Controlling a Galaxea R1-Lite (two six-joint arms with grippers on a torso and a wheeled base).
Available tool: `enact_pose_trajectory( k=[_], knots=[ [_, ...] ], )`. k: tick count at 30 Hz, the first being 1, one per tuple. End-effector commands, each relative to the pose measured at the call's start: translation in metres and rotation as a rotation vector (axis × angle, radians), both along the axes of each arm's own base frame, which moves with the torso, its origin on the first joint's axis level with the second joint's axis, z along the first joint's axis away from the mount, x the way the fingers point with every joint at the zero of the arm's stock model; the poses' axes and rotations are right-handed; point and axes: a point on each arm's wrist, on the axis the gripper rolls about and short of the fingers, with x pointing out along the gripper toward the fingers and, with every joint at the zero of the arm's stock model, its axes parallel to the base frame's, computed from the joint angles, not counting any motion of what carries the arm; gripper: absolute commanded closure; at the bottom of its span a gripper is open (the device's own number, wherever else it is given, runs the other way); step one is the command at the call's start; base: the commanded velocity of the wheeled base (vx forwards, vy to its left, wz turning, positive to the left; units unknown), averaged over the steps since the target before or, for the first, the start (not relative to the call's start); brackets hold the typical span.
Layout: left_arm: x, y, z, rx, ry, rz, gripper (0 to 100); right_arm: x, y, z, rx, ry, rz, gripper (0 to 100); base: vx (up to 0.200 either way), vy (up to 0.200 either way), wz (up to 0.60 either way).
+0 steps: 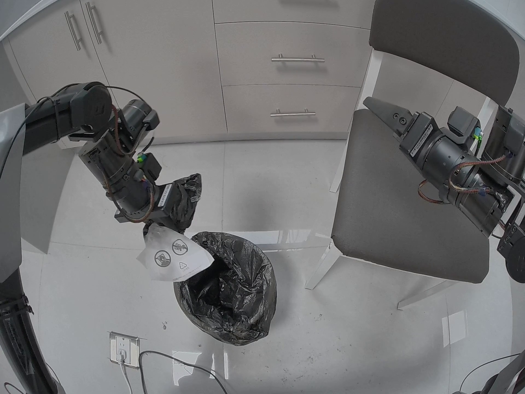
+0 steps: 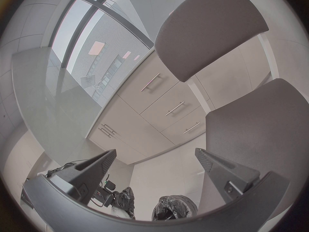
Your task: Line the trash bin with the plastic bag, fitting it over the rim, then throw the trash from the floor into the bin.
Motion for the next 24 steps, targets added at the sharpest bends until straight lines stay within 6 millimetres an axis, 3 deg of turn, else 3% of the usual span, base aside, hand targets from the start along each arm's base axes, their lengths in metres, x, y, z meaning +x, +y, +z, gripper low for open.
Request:
enact_pose_trajectory(
  k=[1,2,6,16,18,20,24],
  knots=[
    [-0.011,-0.030,0.000,0.066,-0.027,-0.061,100,-0.006,-0.003,0.006,0.013,-0.020,0.002,0,0.000,0.000,0.00],
    [-0.011,-0.030,0.000,0.066,-0.027,-0.061,100,-0.006,-0.003,0.006,0.012,-0.019,0.002,0,0.000,0.000,0.00],
    [0.003,-0.046,-0.029,0.160,-0.003,-0.036,100,-0.007,-0.004,0.006,0.013,-0.022,0.004,0,0.000,0.000,0.00],
    [0.041,-0.061,-0.094,0.232,0.016,0.046,100,-0.006,-0.005,0.005,0.004,-0.019,0.031,0,0.000,0.000,0.00],
    [0.042,-0.062,-0.095,0.229,0.011,0.048,100,-0.006,-0.005,0.005,0.004,-0.019,0.031,0,0.000,0.000,0.00],
    [0.053,-0.068,-0.113,0.213,-0.013,0.072,100,-0.006,-0.005,0.004,0.003,-0.019,0.032,0,0.000,0.000,0.00],
    [0.057,-0.069,-0.118,0.205,-0.023,0.079,100,-0.005,-0.004,0.003,0.001,-0.015,0.032,0,0.000,0.000,0.00]
  ],
)
